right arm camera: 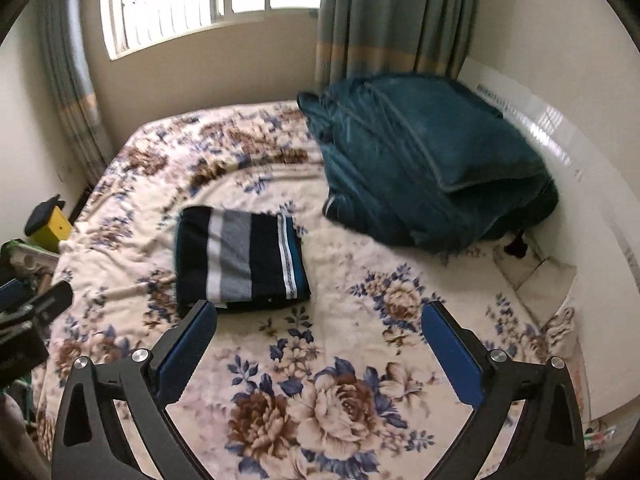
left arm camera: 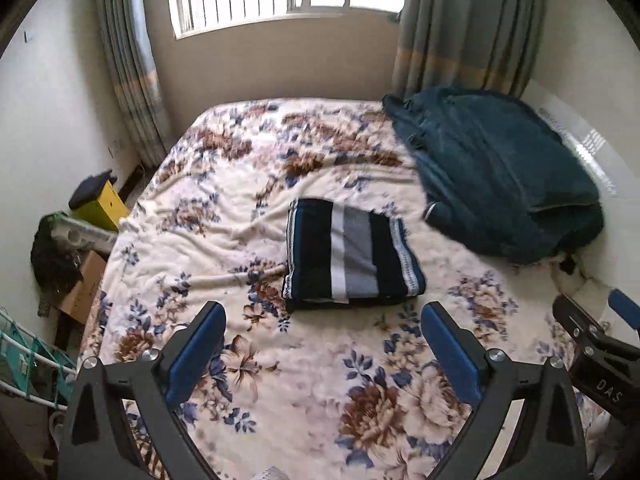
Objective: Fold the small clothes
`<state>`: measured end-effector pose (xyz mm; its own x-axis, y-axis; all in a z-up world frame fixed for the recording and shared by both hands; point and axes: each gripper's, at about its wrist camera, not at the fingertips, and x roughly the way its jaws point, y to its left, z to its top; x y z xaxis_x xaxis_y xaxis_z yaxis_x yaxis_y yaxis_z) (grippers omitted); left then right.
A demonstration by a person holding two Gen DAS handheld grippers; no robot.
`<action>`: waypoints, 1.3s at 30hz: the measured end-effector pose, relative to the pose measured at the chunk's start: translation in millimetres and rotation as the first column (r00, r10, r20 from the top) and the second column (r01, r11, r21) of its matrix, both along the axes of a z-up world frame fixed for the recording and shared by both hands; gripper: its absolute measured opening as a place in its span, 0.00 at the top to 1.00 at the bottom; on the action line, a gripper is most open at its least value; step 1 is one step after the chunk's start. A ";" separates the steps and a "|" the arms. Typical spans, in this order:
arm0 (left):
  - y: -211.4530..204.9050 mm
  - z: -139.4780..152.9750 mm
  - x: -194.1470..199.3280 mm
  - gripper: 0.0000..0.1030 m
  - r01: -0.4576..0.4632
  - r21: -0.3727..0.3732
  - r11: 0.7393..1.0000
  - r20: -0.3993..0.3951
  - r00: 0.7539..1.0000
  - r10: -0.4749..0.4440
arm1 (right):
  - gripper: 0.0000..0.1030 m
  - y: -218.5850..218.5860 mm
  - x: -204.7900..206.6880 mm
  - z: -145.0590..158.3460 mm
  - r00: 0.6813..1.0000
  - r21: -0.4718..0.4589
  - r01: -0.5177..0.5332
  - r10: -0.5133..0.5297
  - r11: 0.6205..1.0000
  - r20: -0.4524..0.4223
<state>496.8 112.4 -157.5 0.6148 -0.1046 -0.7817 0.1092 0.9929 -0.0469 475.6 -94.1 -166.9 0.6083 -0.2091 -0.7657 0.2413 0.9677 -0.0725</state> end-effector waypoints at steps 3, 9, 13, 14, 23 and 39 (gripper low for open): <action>2.4 33.3 -27.6 0.03 -0.009 -0.010 1.000 0.034 0.999 0.009 | 0.00 6.0 -34.8 43.7 0.999 0.001 -0.028 0.028 1.000 0.038; 5.4 87.0 -75.3 0.03 -0.029 -0.012 1.000 0.107 0.994 0.030 | 0.00 13.4 -96.9 117.0 0.991 -0.017 -0.061 0.063 0.998 0.118; 5.5 113.4 -101.3 0.03 -0.025 -0.009 1.000 0.136 0.990 0.026 | 0.00 14.0 -130.3 151.5 0.986 -0.008 -0.071 0.071 0.997 0.153; 5.3 116.6 -107.7 0.03 -0.026 -0.011 1.000 0.140 0.990 0.028 | 0.00 14.9 -138.7 159.9 0.984 -0.006 -0.072 0.073 0.997 0.160; 6.8 130.4 -132.9 0.03 -0.032 -0.011 0.999 0.148 0.988 0.033 | 0.00 22.7 -184.4 195.5 0.978 -0.017 -0.090 0.091 0.996 0.190; 9.7 134.0 -145.8 0.00 -0.055 0.004 0.999 0.162 0.985 0.053 | 0.00 13.8 -201.1 199.5 0.980 -0.001 -0.087 0.085 0.996 0.182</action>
